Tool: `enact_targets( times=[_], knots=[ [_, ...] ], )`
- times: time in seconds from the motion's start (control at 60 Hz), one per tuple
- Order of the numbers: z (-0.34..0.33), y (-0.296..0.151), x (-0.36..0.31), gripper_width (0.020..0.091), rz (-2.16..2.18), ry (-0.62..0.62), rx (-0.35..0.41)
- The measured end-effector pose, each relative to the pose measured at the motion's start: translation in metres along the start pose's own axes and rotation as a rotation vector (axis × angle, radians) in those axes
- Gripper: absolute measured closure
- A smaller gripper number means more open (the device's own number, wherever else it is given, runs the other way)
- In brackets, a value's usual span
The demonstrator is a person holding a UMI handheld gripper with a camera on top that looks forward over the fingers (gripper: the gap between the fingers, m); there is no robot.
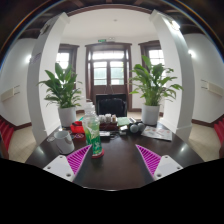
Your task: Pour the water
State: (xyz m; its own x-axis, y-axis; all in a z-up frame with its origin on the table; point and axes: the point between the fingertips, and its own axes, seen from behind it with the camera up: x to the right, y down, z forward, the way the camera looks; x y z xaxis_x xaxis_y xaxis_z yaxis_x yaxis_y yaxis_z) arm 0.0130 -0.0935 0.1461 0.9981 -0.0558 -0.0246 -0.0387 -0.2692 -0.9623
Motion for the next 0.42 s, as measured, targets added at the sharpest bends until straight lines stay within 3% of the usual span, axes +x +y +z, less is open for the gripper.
enact_targets(
  times=[0.417],
  knots=[
    [-0.049, -0.041, 0.038, 0.0252, 0.036, 0.078, 0.084]
  ],
)
